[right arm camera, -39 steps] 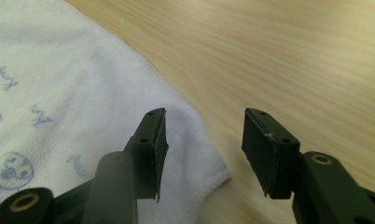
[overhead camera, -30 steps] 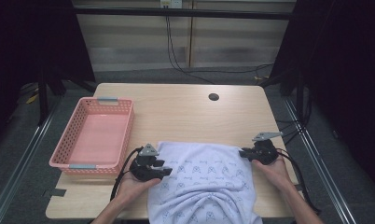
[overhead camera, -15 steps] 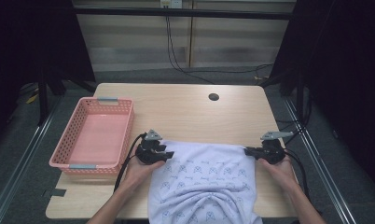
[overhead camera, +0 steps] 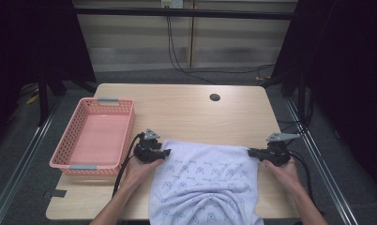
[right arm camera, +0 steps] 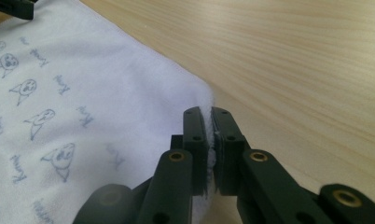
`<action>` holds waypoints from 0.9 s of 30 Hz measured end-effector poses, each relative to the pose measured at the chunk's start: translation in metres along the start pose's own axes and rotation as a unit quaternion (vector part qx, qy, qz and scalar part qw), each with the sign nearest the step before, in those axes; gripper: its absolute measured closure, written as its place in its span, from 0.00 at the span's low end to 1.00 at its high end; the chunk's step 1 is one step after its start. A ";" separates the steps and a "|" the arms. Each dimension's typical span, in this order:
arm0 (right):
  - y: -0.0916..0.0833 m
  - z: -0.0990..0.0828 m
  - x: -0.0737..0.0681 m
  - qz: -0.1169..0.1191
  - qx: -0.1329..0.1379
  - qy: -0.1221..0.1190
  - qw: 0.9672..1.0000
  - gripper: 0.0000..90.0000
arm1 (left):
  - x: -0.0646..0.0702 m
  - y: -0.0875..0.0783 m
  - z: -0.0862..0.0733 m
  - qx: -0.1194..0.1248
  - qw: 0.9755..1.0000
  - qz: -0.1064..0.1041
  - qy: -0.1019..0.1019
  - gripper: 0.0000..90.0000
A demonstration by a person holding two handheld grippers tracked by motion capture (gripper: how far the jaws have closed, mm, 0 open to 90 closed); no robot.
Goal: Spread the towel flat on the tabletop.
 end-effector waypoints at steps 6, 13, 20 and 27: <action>0.001 -0.002 0.000 -0.001 -0.007 0.001 1.000 0.96 | -0.004 0.006 0.005 0.007 1.000 -0.016 0.002 0.63; 0.002 -0.001 -0.003 0.007 -0.004 0.002 1.000 0.96 | 0.007 0.006 0.005 -0.009 0.999 -0.041 0.031 0.95; -0.009 0.010 -0.006 0.021 0.026 0.000 0.999 0.96 | 0.017 -0.008 0.012 -0.002 0.997 -0.080 0.004 0.97; -0.025 0.033 -0.008 0.029 0.067 -0.011 0.997 0.96 | 0.026 -0.038 0.037 0.035 0.995 -0.089 0.005 0.97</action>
Point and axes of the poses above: each handheld gripper's, and its own axes: y roughly forward along the jaws, z roughly out of its top, x roughly to its right, the point moved 7 cm from there along y, roughly forward along the jaws, and after that the axes turned 12 degrees about z, right-handed, at the moved point
